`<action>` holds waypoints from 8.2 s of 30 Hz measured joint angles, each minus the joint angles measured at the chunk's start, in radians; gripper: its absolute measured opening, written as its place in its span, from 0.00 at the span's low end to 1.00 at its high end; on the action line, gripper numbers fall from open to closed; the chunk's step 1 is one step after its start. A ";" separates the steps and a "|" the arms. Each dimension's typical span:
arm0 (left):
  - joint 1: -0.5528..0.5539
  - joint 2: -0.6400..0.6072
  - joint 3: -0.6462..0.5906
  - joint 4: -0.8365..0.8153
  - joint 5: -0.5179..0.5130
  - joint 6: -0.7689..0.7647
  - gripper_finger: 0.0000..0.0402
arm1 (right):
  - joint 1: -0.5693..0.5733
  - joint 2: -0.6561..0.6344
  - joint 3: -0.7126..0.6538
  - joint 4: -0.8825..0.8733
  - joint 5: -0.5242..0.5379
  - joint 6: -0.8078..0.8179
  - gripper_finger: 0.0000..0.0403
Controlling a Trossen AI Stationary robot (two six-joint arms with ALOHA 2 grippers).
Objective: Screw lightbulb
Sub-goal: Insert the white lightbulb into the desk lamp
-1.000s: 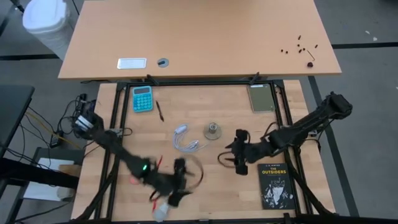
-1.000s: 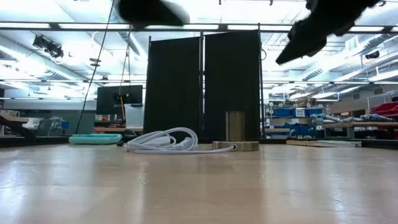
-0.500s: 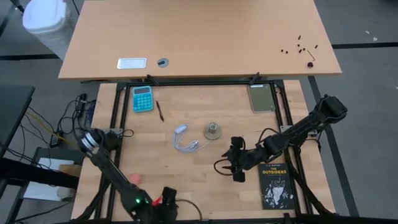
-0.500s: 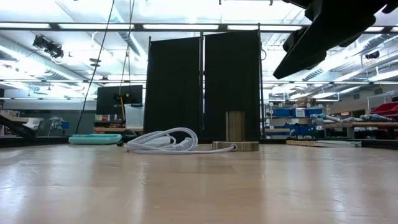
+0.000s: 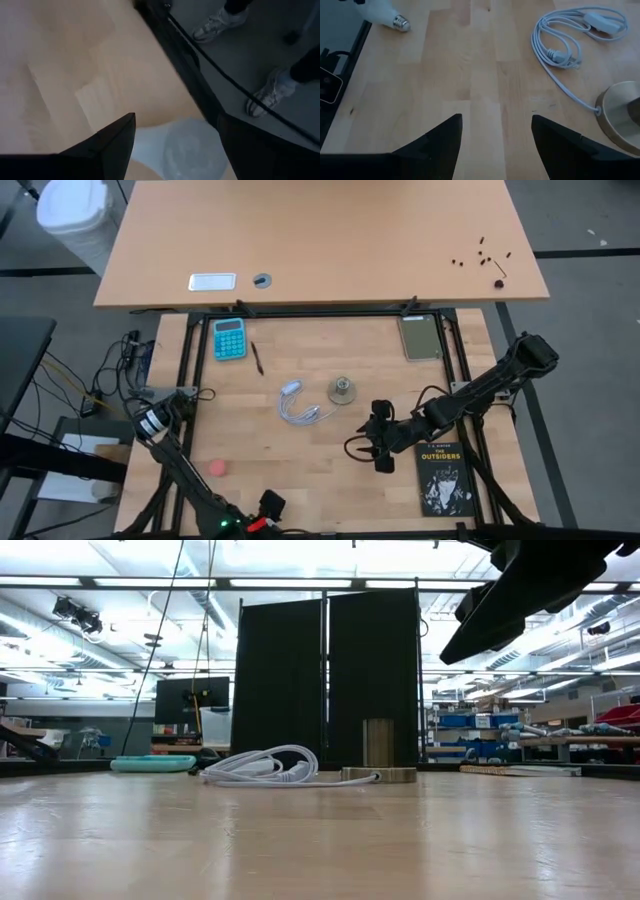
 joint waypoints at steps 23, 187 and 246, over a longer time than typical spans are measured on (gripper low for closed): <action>0.019 0.000 -0.002 -0.246 0.017 -0.558 0.71 | -0.036 0.000 0.000 0.027 0.000 -0.026 0.62; 0.522 -0.111 0.002 0.736 -0.408 0.301 0.79 | -0.024 -0.109 0.148 -0.340 0.393 0.054 0.37; 0.987 -0.373 -0.746 1.452 -0.063 0.268 0.68 | -0.486 -0.177 -0.447 0.913 -0.081 -0.201 0.37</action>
